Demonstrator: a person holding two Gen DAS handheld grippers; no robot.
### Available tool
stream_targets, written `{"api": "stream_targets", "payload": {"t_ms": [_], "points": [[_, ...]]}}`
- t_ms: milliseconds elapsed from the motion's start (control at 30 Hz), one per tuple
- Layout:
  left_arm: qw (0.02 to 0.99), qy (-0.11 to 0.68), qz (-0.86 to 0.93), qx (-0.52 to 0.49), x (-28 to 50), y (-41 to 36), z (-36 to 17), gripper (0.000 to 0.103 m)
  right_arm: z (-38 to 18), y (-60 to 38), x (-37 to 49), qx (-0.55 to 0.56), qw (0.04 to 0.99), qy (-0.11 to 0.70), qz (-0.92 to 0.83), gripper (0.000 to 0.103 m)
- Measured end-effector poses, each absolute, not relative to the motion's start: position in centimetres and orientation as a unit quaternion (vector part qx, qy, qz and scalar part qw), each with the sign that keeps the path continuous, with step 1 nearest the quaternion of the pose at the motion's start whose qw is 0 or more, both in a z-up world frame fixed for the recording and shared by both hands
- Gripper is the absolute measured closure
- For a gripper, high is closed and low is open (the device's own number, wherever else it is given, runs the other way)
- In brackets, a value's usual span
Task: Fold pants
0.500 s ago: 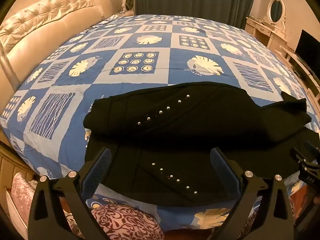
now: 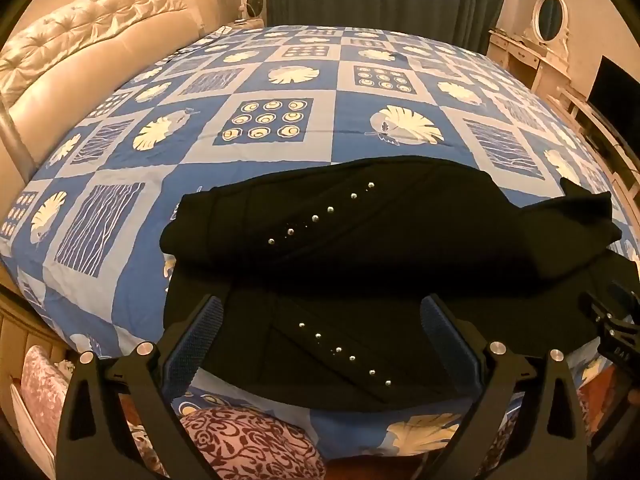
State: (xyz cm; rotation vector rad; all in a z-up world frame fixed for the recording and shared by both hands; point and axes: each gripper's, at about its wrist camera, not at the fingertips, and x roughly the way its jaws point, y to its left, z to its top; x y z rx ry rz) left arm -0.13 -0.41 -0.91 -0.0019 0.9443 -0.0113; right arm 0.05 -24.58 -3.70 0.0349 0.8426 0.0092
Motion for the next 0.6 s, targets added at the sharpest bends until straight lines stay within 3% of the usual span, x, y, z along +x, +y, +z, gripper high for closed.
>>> {"api": "stream_targets", "payload": {"t_ms": [600], "points": [[0.887,0.463,-0.006,-0.007,0.1,-0.5,-1.2,0.004,-3.4,-26.2,0.1,0.050,0.909,0.414,0.000,0.002]]}}
